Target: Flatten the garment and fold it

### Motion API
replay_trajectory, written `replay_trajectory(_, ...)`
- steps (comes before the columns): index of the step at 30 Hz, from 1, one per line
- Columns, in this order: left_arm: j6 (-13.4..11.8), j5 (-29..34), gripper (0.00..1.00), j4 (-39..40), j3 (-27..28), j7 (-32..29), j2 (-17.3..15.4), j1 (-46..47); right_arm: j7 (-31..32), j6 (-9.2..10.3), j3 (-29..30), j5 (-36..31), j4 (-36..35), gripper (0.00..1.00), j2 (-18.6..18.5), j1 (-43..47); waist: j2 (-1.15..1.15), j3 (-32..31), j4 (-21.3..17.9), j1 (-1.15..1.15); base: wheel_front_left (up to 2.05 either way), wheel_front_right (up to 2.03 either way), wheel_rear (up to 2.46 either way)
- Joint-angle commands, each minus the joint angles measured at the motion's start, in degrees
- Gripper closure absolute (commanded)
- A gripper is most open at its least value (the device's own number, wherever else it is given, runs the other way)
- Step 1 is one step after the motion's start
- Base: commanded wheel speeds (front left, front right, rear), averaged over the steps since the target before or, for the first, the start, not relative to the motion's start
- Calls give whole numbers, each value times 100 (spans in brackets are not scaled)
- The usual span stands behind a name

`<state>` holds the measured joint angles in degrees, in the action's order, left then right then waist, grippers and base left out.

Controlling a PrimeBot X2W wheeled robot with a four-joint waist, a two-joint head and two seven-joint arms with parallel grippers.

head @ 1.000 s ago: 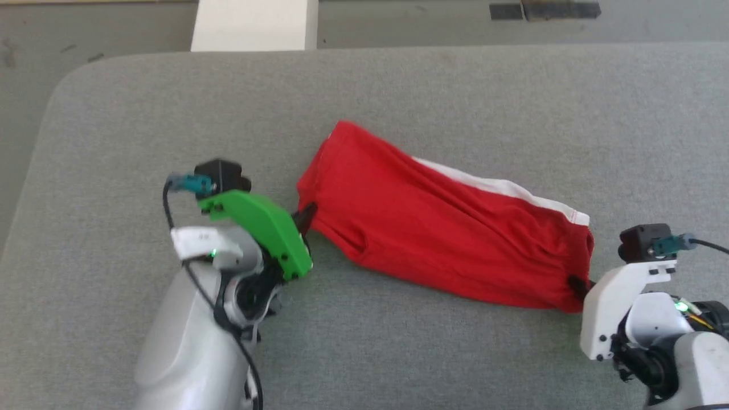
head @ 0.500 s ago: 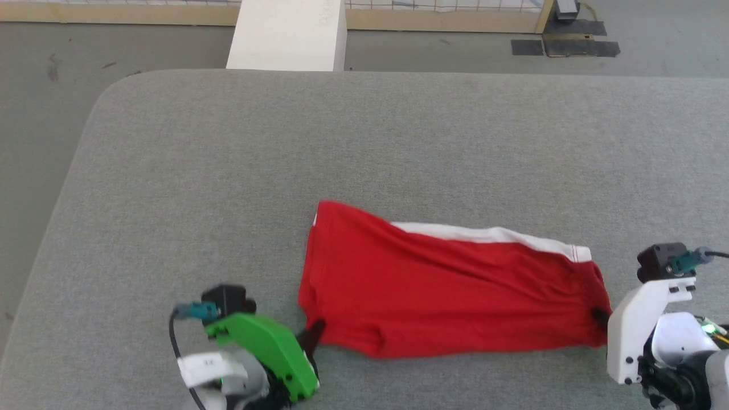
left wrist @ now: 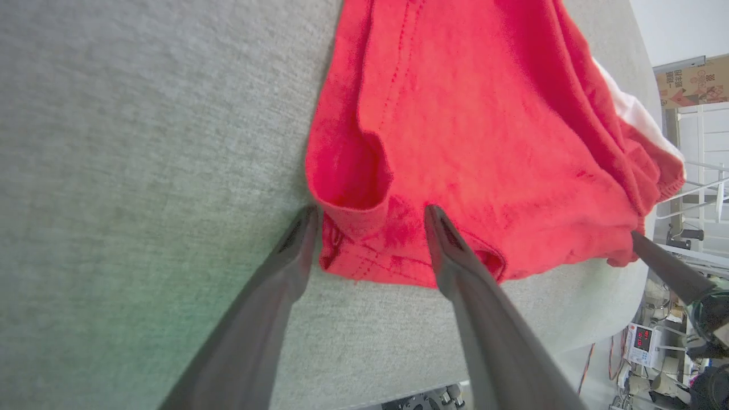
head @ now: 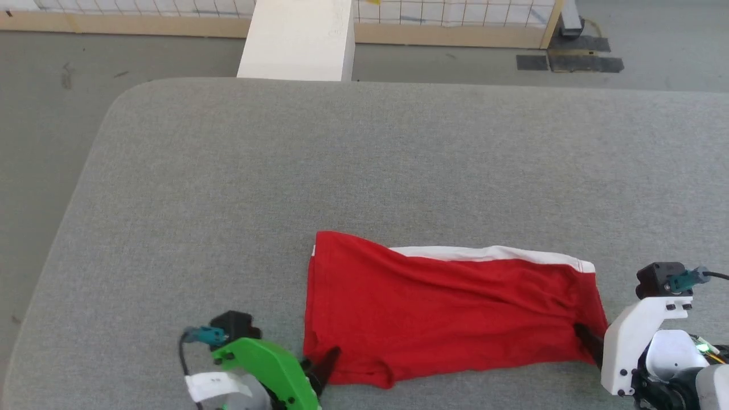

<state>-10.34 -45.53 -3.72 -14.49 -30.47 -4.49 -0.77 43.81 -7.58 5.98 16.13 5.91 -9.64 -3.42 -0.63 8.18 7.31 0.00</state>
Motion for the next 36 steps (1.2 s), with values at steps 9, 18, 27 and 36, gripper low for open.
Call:
replay_trajectory(9,-112,254,0,1090,735,646,-602,154,-137,9,45,177,-639,0,-67,-5,63,-117,-62,0,0,0,0)
replay_trajectory(18,701,1711,0,799,910,3665,-976,566,64,9,-196,24,-509,0,-160,-393,63,66,-48,0,0,0,0)
replay_trajectory(27,950,2313,0,217,954,4539,-686,697,81,9,-542,-109,345,0,-139,-762,63,276,22,0,0,0,0)
replay_trajectory(36,1296,2581,0,255,1460,4546,-190,560,1,9,-628,-243,880,100,-159,-766,63,322,94,0,0,0,0)
